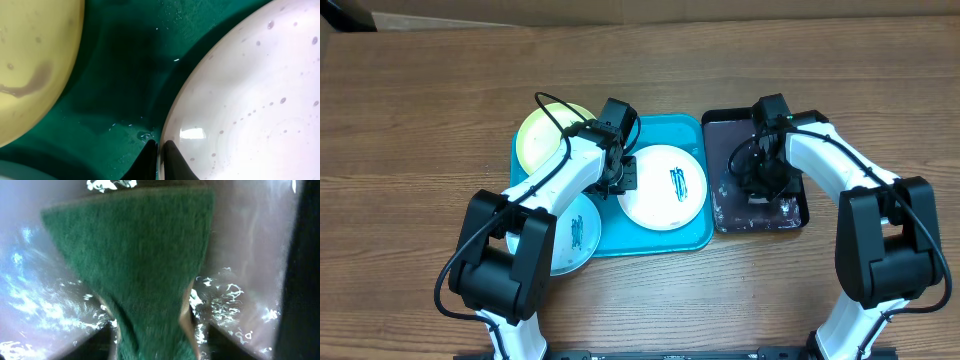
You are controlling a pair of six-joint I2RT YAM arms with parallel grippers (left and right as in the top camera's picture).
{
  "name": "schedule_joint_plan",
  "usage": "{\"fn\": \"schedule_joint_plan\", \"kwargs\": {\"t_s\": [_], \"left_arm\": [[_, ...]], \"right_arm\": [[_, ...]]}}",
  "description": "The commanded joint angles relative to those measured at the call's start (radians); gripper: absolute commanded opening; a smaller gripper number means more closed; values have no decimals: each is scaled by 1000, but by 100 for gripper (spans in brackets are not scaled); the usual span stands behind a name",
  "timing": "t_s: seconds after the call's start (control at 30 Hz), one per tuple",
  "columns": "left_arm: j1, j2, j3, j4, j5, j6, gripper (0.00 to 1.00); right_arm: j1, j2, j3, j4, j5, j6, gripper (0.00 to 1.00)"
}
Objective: Clean dirty plates on tray and stack at the side
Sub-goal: 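Rub the green sponge around the black tray with the right gripper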
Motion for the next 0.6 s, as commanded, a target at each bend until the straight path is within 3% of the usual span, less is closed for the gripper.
{"fn": "schedule_joint_plan", "kwargs": {"t_s": [0.0, 0.5, 0.53, 0.57], "left_arm": [[-2, 10, -5, 3, 1, -18, 9], [-2, 10, -5, 3, 1, -18, 10], [-2, 10, -5, 3, 1, -17, 10], [-2, 10, -5, 3, 1, -17, 10]], "right_arm": [[0, 1, 72, -10, -9, -6, 78], [0, 2, 8, 106, -2, -5, 74], [0, 2, -8, 124, -2, -5, 72], [0, 2, -19, 136, -2, -5, 54]]}}
